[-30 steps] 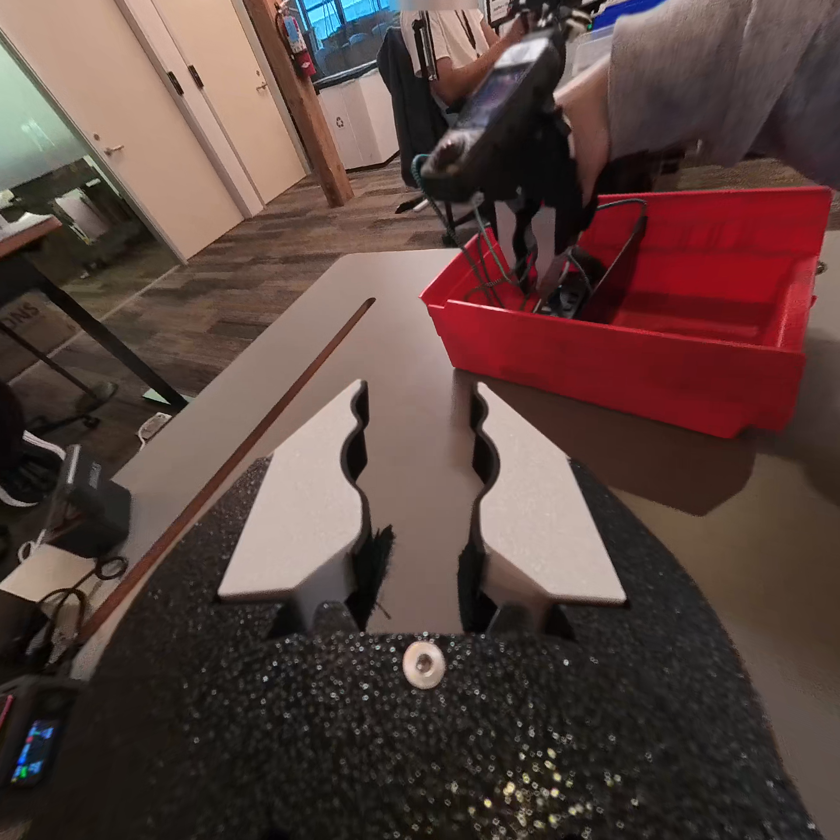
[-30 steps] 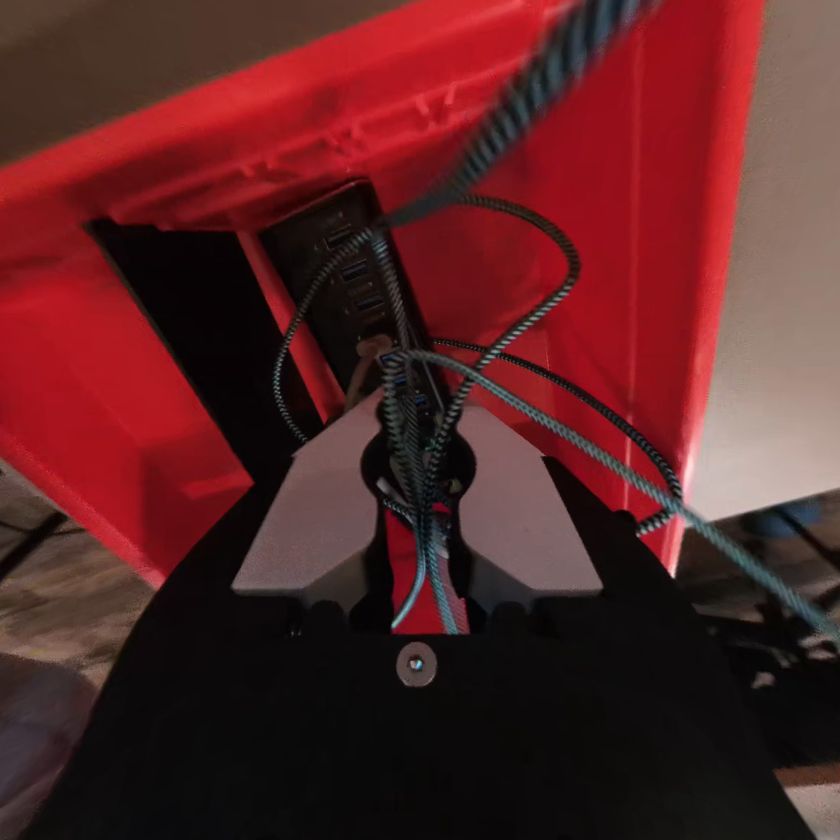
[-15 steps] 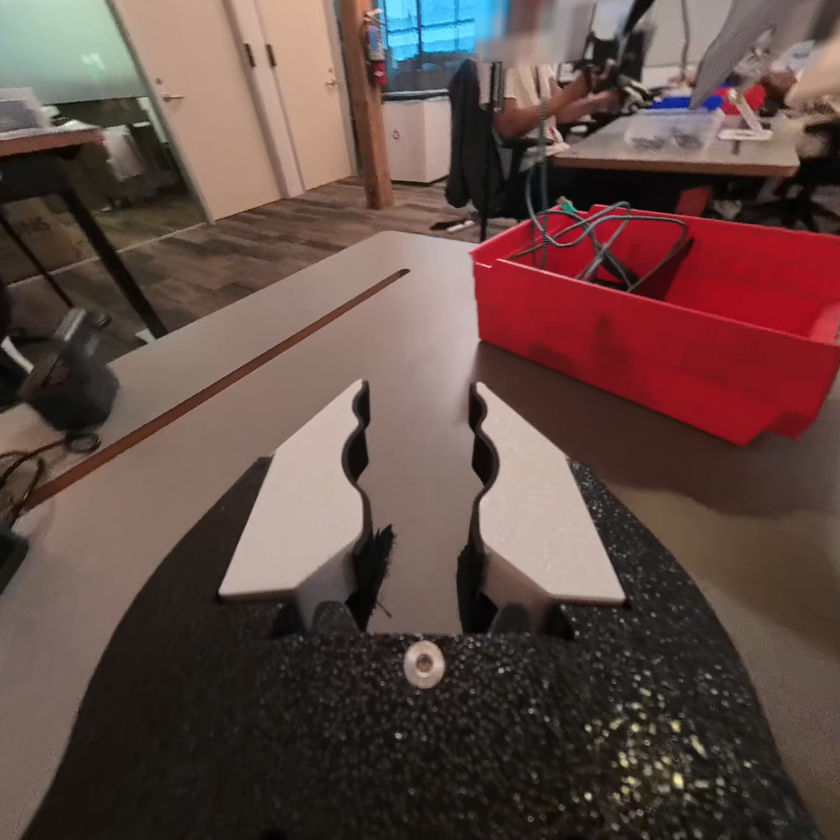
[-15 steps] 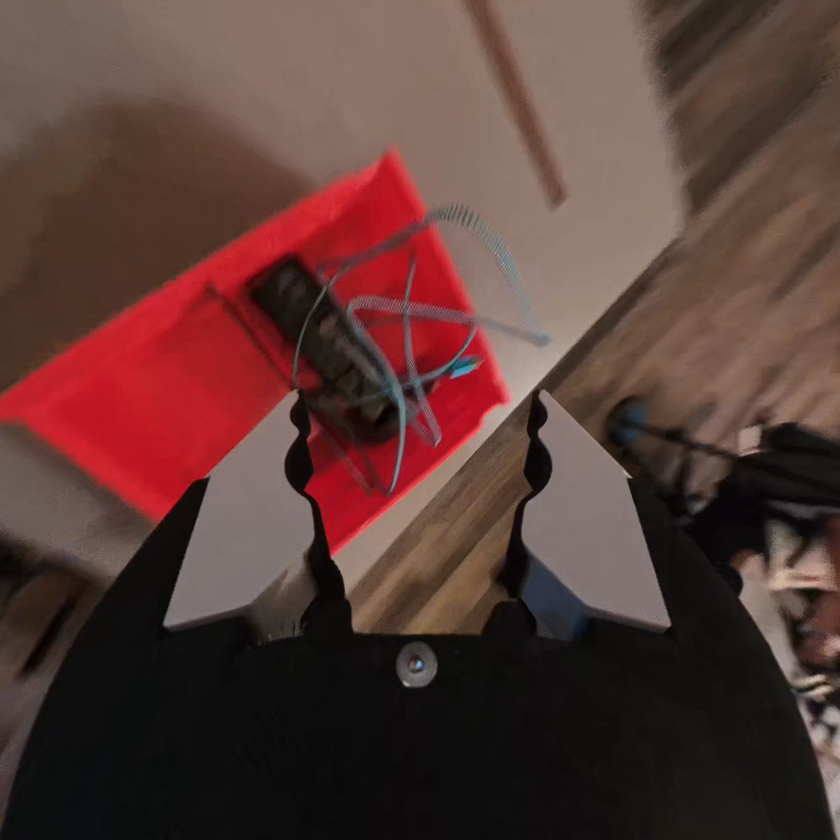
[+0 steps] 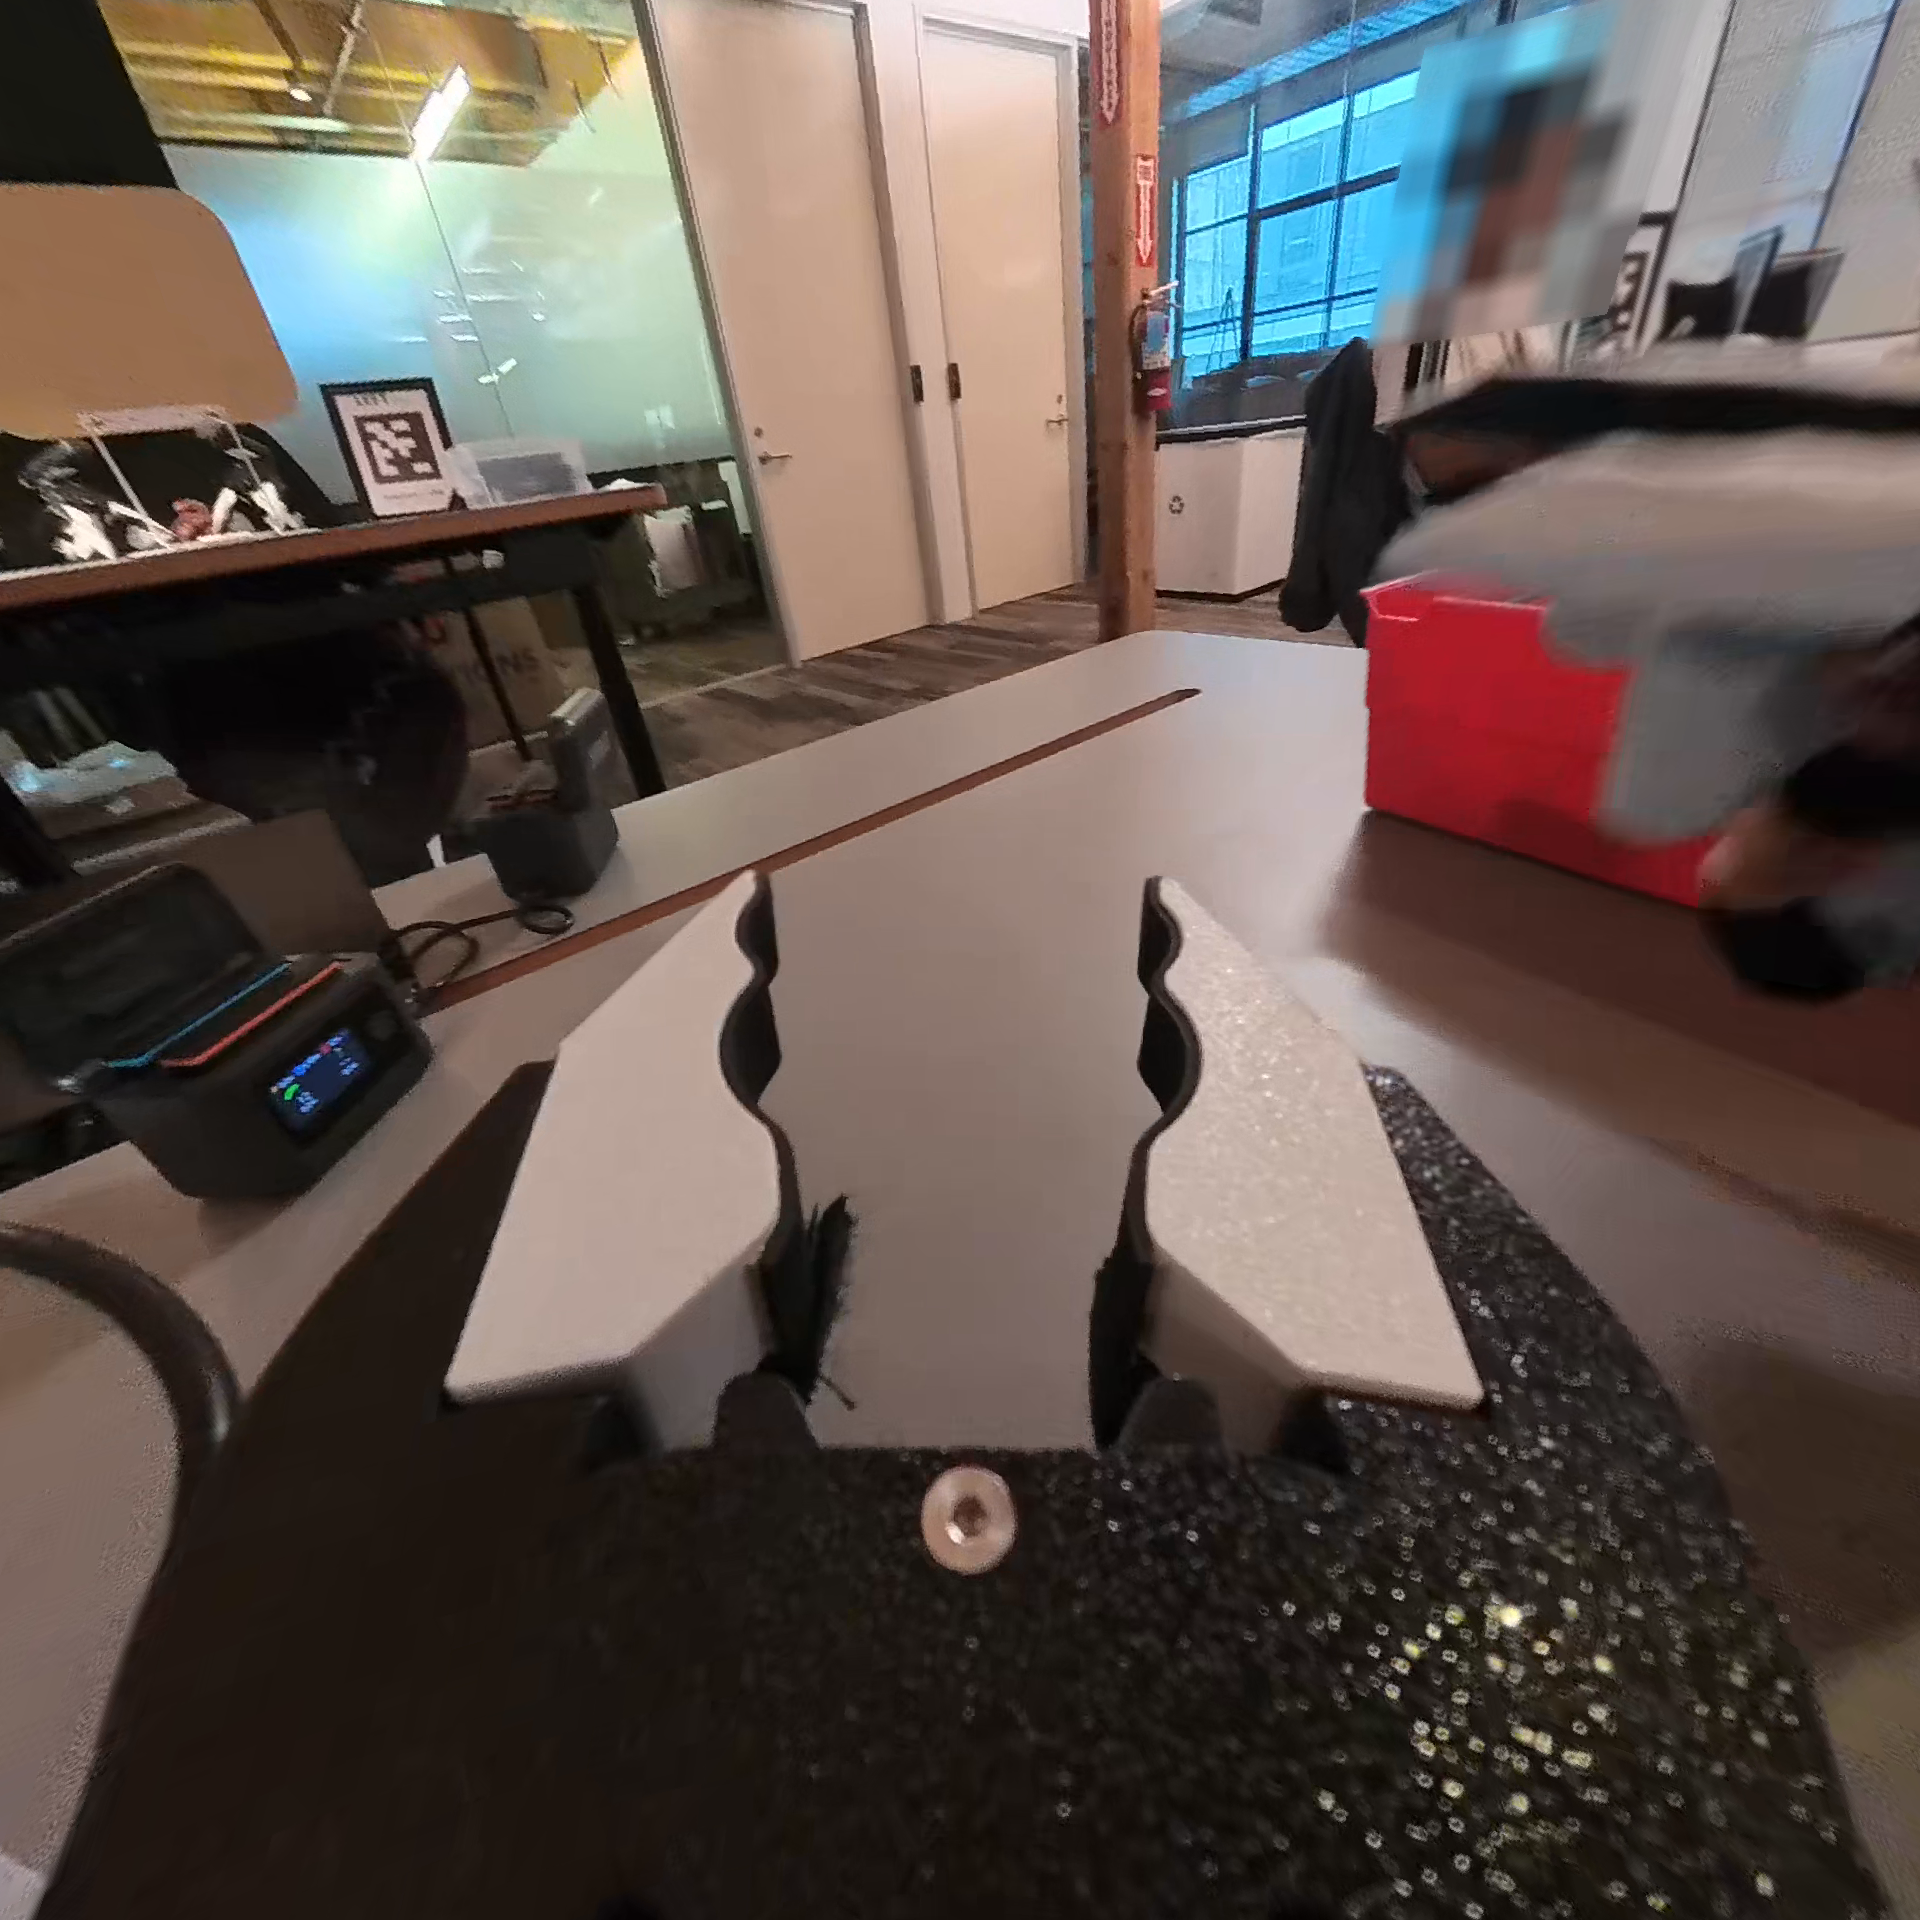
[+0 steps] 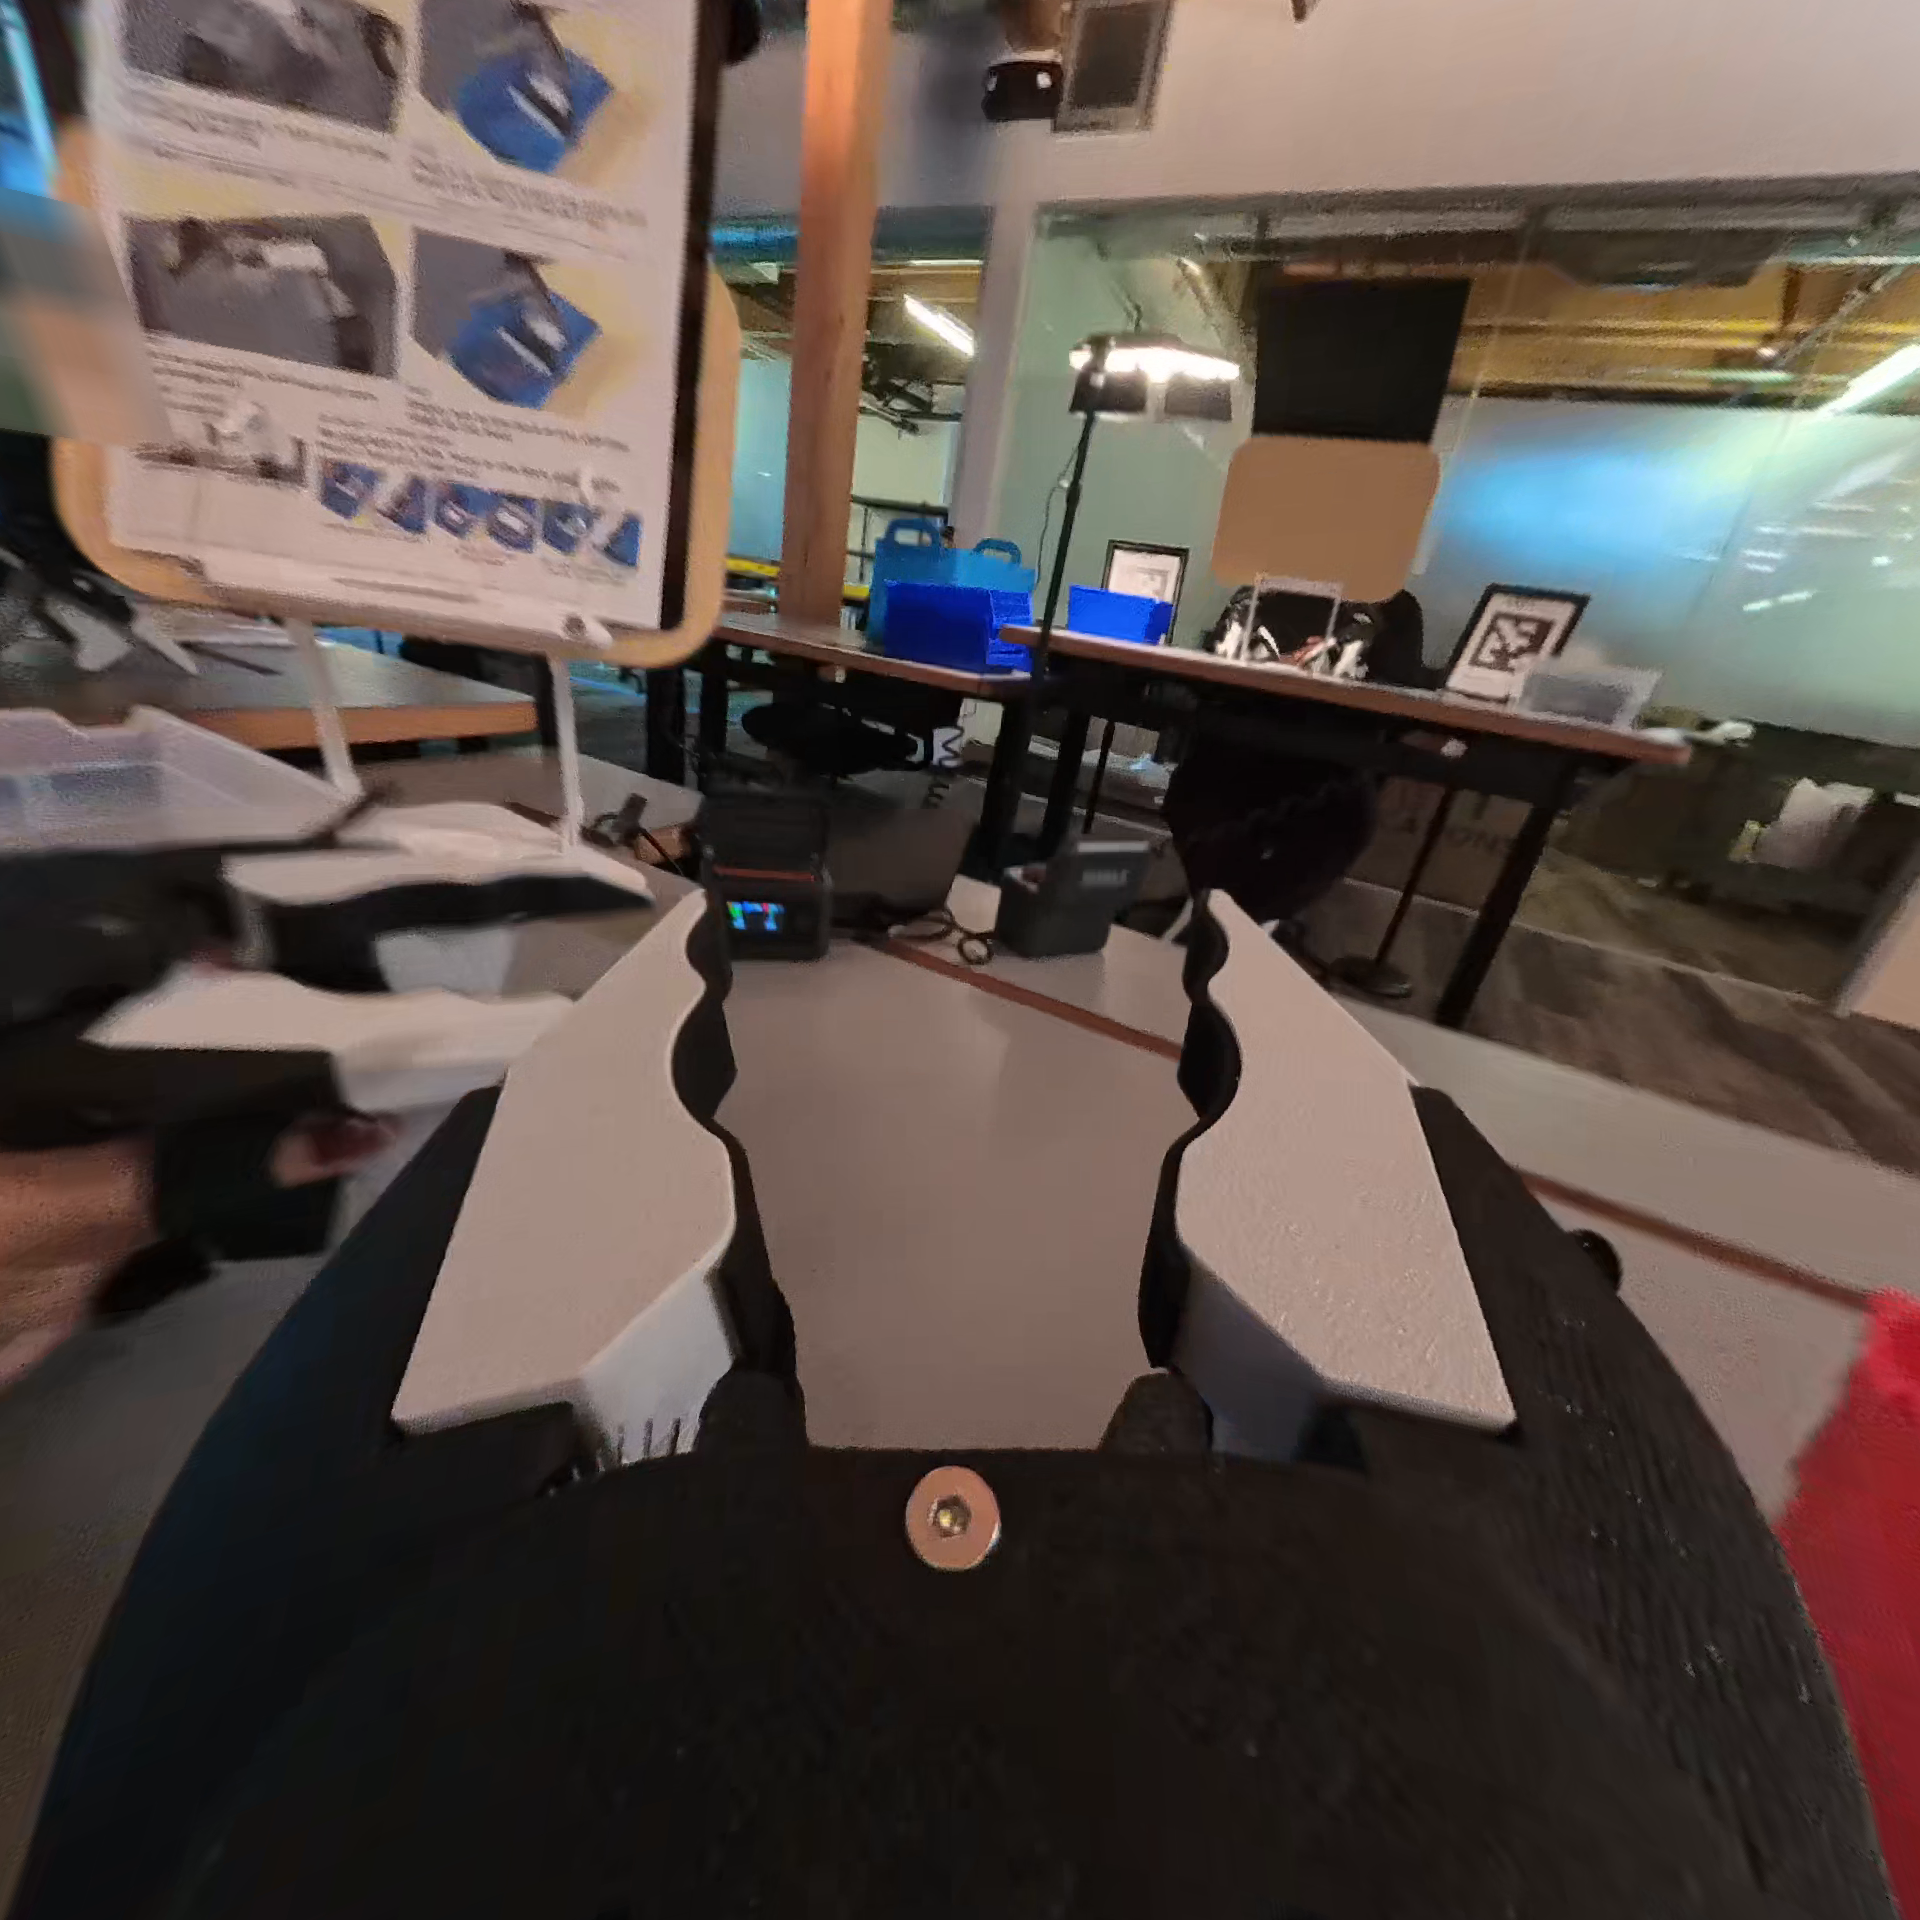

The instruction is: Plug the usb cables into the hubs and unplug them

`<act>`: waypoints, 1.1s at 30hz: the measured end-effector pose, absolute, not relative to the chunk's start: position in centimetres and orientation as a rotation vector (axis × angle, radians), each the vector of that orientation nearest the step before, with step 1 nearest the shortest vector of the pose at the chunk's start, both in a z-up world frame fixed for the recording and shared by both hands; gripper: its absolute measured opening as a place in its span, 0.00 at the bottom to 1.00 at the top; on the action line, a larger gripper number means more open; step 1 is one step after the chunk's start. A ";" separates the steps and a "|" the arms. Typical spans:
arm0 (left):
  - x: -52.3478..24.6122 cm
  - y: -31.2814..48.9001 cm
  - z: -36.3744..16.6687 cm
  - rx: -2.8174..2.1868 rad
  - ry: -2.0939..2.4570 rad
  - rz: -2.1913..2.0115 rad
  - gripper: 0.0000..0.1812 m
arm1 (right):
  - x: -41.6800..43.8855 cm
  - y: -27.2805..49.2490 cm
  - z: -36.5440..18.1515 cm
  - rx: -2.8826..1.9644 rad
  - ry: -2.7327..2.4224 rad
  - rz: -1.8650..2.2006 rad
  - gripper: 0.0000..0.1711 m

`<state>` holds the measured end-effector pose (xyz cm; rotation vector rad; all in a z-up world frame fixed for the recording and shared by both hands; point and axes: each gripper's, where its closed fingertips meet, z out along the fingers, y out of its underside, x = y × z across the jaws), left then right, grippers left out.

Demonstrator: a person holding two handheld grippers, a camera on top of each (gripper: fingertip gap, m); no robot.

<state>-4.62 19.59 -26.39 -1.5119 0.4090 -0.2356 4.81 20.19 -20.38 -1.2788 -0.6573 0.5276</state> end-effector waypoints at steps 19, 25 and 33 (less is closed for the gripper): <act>-4.5 19.2 -26.6 -1.487 0.404 -0.218 0.35 | 1.4 27.0 -25.7 -1.276 -0.664 0.612 0.42; -3.9 18.9 -26.8 -1.503 0.403 -0.269 0.33 | 0.8 24.1 -25.1 -1.200 -0.775 0.582 0.37; -3.6 18.3 -26.5 -1.485 0.390 -0.285 0.33 | 0.5 23.4 -25.3 -1.162 -0.841 0.523 0.39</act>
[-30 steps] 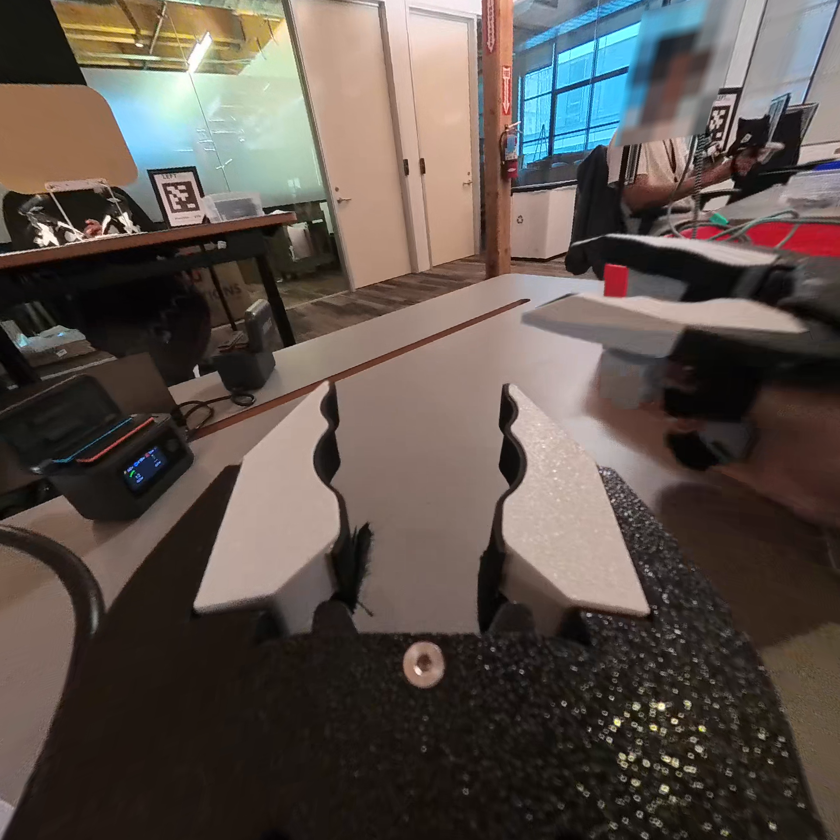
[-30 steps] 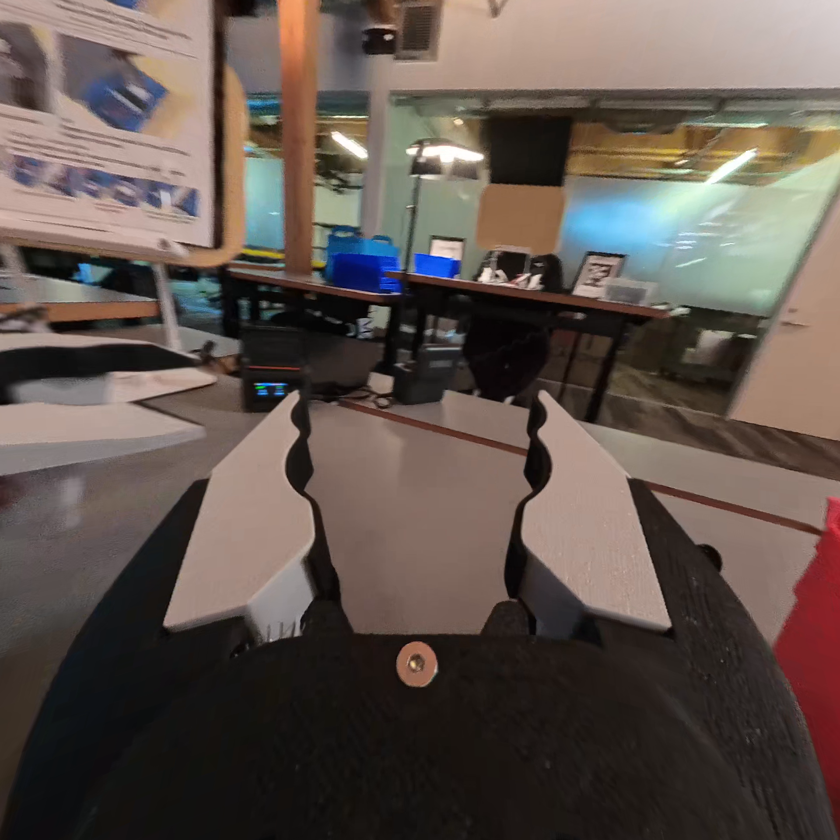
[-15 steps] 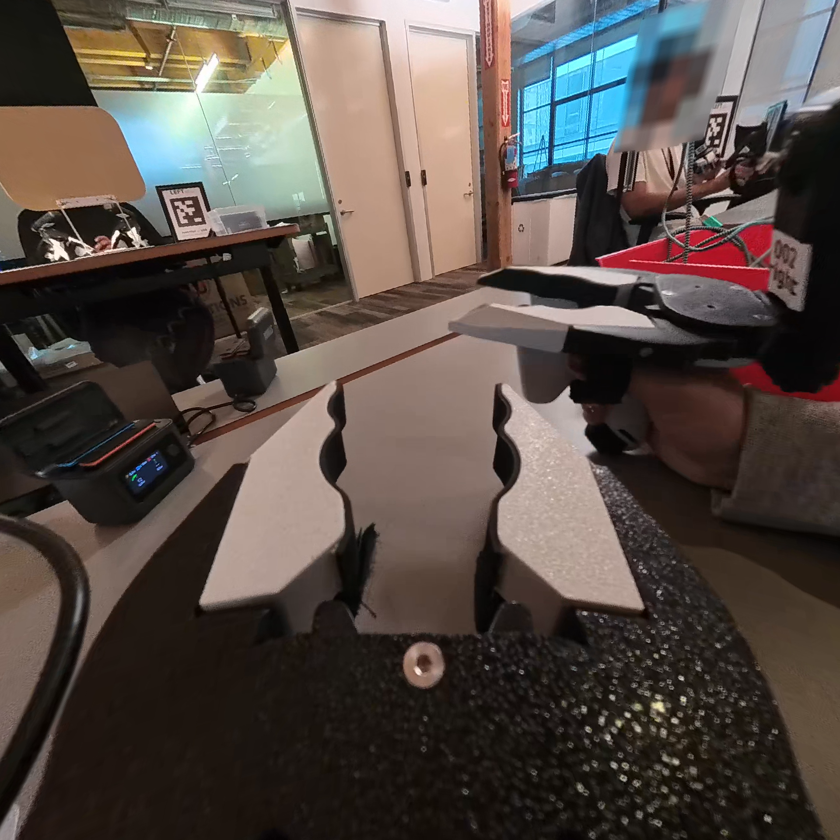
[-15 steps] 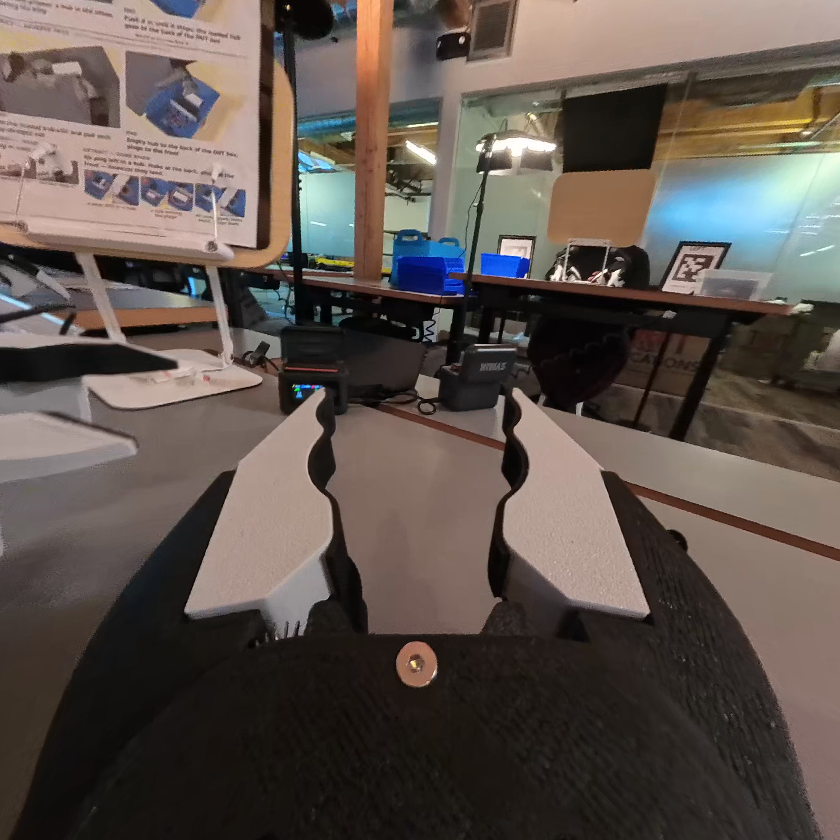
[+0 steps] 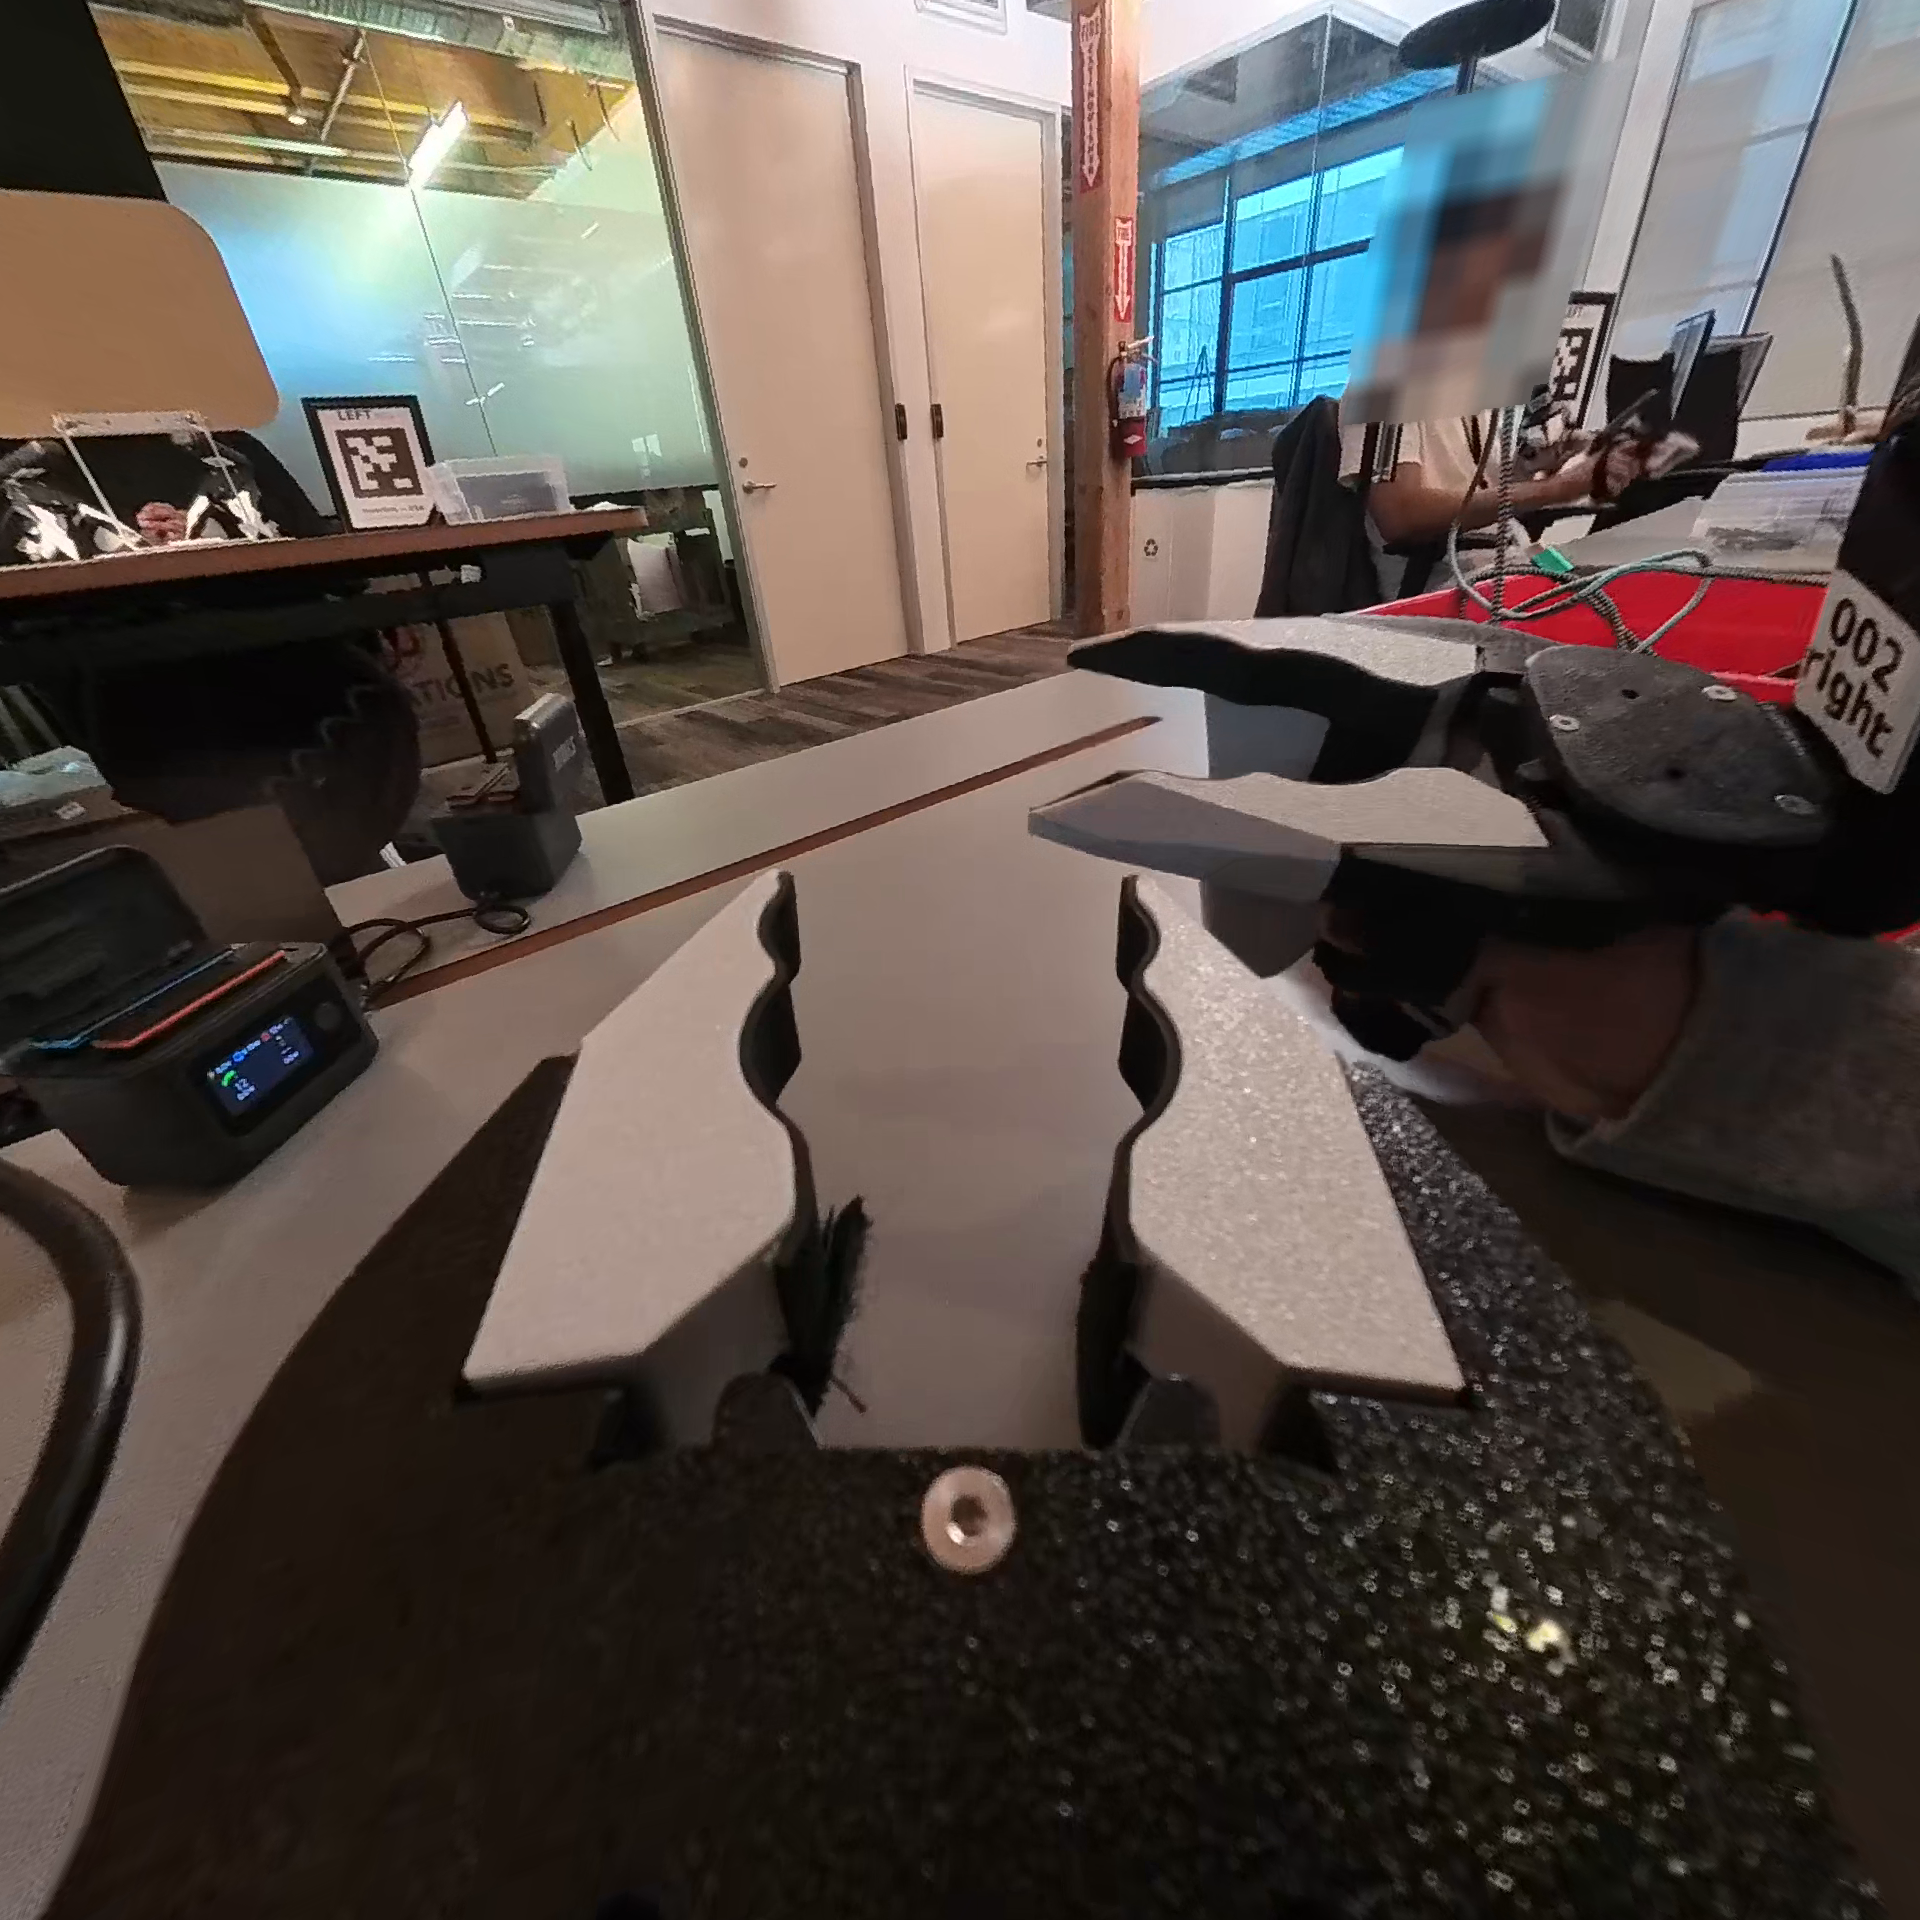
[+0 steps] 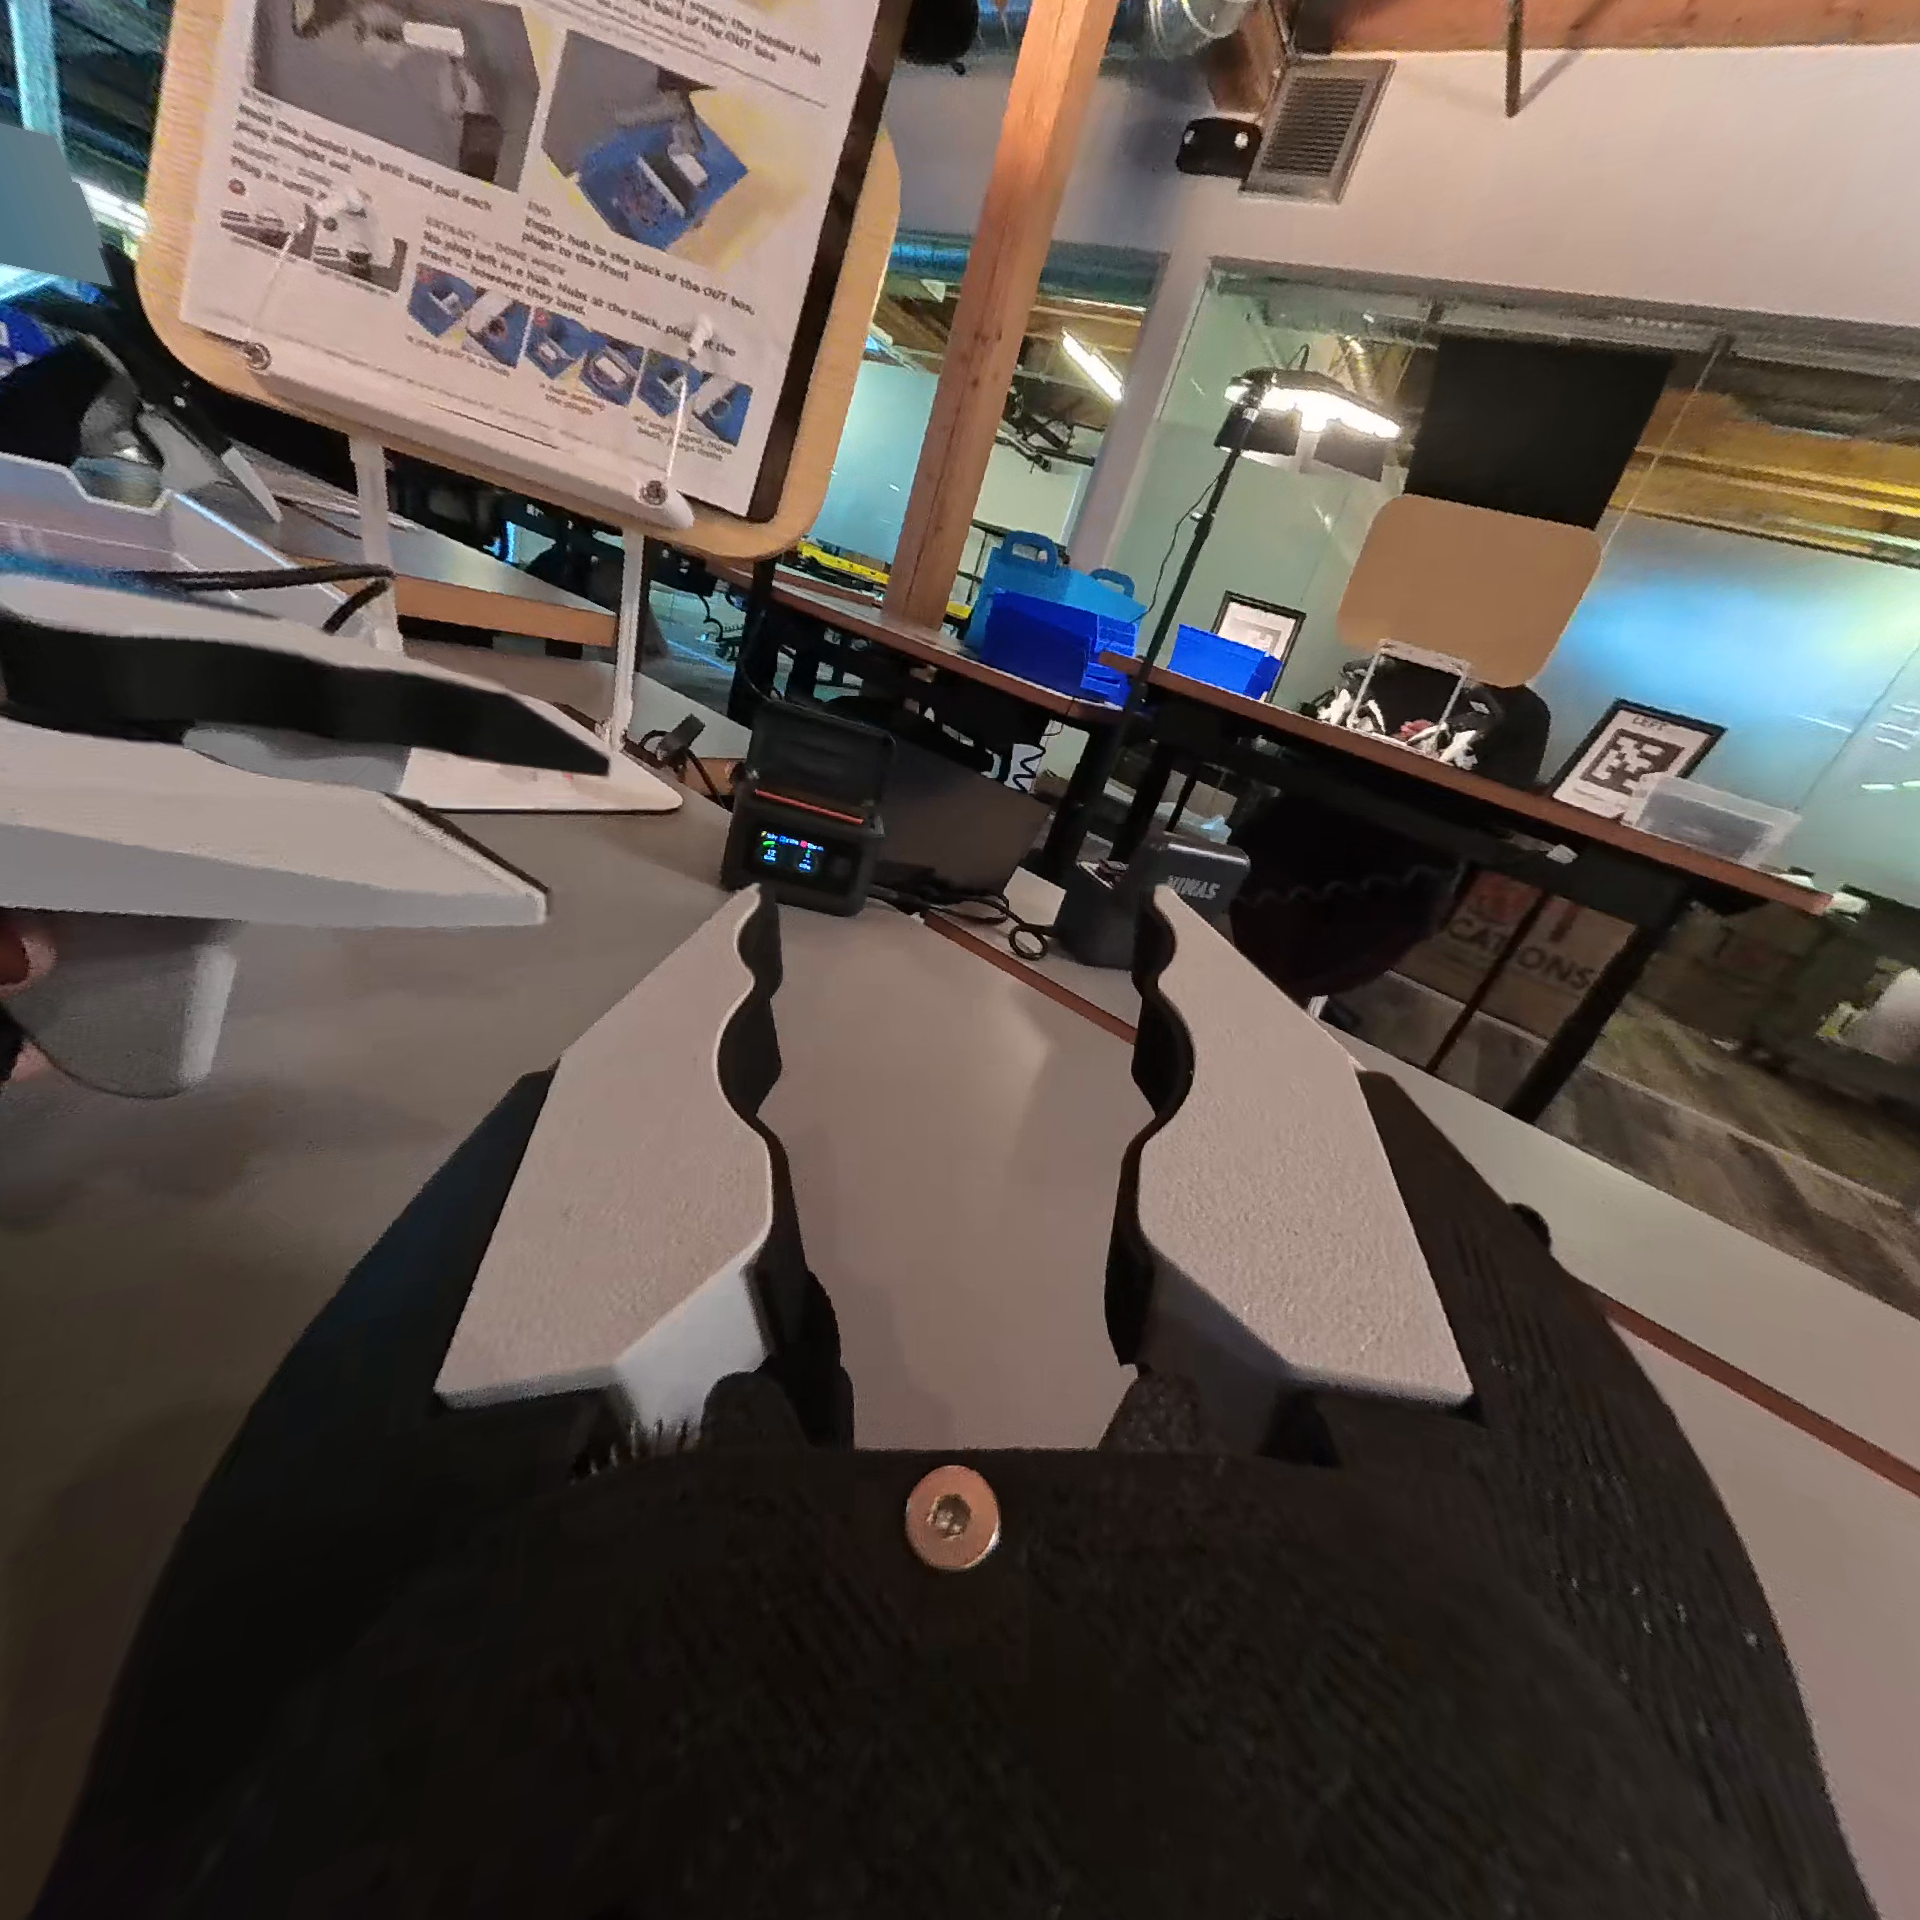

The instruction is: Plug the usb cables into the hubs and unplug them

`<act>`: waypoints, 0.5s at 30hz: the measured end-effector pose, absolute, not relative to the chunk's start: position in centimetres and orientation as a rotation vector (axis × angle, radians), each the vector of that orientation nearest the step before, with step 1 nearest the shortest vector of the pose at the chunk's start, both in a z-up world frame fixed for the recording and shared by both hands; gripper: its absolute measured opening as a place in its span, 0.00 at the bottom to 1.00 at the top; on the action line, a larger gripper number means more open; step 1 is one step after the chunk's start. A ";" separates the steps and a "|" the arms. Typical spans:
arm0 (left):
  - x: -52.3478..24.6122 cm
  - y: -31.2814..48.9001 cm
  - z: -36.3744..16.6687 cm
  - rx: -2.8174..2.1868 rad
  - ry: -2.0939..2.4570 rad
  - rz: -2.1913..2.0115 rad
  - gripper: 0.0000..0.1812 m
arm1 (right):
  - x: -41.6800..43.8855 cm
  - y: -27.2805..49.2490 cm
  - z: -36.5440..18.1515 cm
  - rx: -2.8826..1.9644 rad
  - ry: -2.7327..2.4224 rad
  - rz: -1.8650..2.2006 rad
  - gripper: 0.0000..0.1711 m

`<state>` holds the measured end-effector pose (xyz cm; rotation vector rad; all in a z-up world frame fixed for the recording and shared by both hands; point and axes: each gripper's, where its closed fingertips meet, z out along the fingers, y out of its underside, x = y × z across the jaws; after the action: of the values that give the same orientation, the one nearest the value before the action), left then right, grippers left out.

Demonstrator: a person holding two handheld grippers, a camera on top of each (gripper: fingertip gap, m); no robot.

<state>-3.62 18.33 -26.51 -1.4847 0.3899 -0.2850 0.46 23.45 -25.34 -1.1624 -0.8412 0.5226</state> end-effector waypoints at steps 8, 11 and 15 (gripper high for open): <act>-3.3 17.6 -26.0 -1.449 0.380 -0.272 0.33 | 0.1 22.7 -25.1 -1.122 -0.872 0.506 0.39; -2.9 17.3 -25.7 -1.420 0.426 -0.219 0.33 | 0.2 22.7 -24.7 -1.112 -0.846 0.523 0.38; -2.6 17.4 -25.9 -1.401 0.490 -0.111 0.33 | 0.8 22.9 -24.5 -1.097 -0.806 0.516 0.37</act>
<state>-2.64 17.43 -25.87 -1.4012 0.4897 -0.1112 0.82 22.92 -24.51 -1.0972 -0.8057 0.5155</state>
